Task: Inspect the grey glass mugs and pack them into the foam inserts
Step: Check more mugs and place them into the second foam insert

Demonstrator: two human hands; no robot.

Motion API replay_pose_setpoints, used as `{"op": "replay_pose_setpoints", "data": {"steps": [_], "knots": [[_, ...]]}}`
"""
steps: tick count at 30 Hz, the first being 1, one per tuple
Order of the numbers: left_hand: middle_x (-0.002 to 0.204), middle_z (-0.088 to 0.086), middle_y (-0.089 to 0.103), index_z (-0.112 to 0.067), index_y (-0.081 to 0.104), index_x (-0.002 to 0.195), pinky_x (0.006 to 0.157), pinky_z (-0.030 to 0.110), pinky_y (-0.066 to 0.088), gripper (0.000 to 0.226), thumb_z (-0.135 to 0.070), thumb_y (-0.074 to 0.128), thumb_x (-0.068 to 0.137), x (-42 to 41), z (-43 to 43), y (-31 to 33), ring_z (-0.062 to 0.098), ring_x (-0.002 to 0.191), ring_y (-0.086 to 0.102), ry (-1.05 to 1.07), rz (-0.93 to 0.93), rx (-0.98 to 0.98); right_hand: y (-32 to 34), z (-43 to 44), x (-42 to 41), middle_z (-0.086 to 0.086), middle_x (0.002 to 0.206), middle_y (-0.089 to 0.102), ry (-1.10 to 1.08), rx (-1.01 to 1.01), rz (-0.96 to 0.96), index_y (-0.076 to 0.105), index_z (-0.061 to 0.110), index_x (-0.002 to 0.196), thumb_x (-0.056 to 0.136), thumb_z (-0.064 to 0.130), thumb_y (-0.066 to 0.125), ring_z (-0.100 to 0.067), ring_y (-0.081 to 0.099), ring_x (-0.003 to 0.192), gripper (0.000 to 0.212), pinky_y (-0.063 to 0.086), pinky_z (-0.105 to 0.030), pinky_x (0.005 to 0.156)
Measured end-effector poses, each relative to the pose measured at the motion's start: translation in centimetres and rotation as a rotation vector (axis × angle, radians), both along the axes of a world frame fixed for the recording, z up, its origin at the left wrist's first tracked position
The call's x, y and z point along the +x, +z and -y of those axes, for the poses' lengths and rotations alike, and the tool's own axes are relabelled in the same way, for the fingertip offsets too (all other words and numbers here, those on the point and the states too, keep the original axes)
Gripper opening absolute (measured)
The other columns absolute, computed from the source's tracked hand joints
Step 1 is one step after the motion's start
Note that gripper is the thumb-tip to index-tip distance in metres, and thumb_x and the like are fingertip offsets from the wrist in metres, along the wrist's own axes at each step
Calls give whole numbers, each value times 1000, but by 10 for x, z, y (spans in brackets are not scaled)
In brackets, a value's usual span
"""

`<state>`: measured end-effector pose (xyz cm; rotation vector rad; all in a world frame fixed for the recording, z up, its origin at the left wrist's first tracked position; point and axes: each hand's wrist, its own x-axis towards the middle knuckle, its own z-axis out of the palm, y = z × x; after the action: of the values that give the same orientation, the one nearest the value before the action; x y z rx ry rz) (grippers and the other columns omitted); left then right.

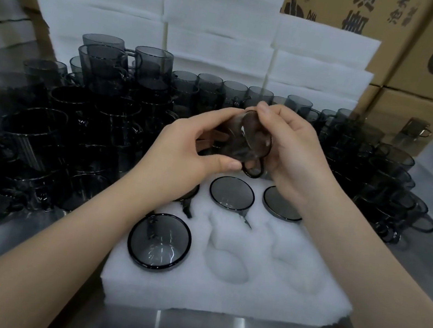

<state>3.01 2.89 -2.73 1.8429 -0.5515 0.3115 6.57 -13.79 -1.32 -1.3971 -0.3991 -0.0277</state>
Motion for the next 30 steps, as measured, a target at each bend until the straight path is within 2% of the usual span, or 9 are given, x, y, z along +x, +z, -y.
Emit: {"op": "replay_pose_setpoints", "data": {"steps": [2, 5, 8, 11, 17, 20, 23, 26, 30], "knots": [[123, -1, 65, -16, 55, 134, 103, 37, 48, 63, 2, 75, 78, 1, -1, 0, 14, 113, 62, -9, -15, -59, 1, 3, 2, -7, 83, 69, 117, 54, -50, 71, 15, 95, 95, 20, 54, -18, 58, 61, 18, 43, -24, 47], [121, 1, 65, -15, 55, 132, 98, 32, 51, 56, 5, 70, 82, 0, -2, 0, 15, 109, 65, -16, -34, -165, 1, 6, 3, -8, 101, 67, 338, 154, -93, 59, 8, 122, 89, 14, 50, -14, 58, 73, 35, 45, -22, 57], [118, 5, 66, -12, 55, 131, 90, 27, 54, 49, 3, 66, 86, 0, -3, 0, 19, 103, 67, -20, -67, -212, 1, 8, 3, -9, 117, 62, 421, 156, -99, 51, 8, 132, 84, 10, 53, -14, 57, 82, 48, 43, -21, 71], [113, 3, 68, -14, 57, 130, 89, 27, 53, 51, -6, 72, 82, 0, -2, 1, 13, 95, 67, 12, -64, -160, 0, 7, 3, -10, 116, 59, 359, 98, -81, 56, 10, 126, 81, 5, 64, -13, 54, 78, 46, 41, -20, 64], [101, -15, 70, -33, 63, 119, 95, 38, 52, 52, -22, 75, 69, -3, 1, 0, 8, 94, 66, 81, 13, 33, -3, 0, 1, -2, 79, 65, 88, -39, -7, 63, 16, 94, 74, 18, 77, -12, 55, 56, 24, 36, -21, 42], [103, -16, 70, -31, 63, 122, 98, 36, 51, 54, -24, 75, 70, -3, 1, 1, 5, 100, 66, 65, 31, 58, -4, -3, 1, 0, 68, 64, -58, -74, 91, 63, 19, 79, 85, 25, 70, -13, 51, 47, 11, 34, -21, 38], [105, -15, 71, -34, 62, 123, 100, 35, 49, 55, -25, 76, 70, -3, 3, 1, 5, 103, 65, 60, 37, 59, -4, -4, 2, 3, 56, 57, -148, -67, 87, 64, 9, 82, 97, 25, 58, -16, 43, 38, 23, 33, -20, 37], [107, -15, 69, -36, 61, 119, 98, 38, 51, 54, -26, 76, 68, -3, 4, 1, 10, 101, 66, 94, 14, -6, -2, -4, 1, -6, 66, 61, -105, -14, 40, 67, 2, 97, 101, 23, 49, -18, 46, 44, 28, 37, -22, 38], [113, -8, 69, -24, 60, 120, 96, 40, 52, 49, -20, 76, 74, -1, 1, 0, 12, 101, 67, 144, -35, -185, 0, -3, 1, -6, 78, 61, -76, 85, 11, 61, 11, 88, 100, 19, 50, -16, 55, 65, 19, 51, -24, 57]]}}
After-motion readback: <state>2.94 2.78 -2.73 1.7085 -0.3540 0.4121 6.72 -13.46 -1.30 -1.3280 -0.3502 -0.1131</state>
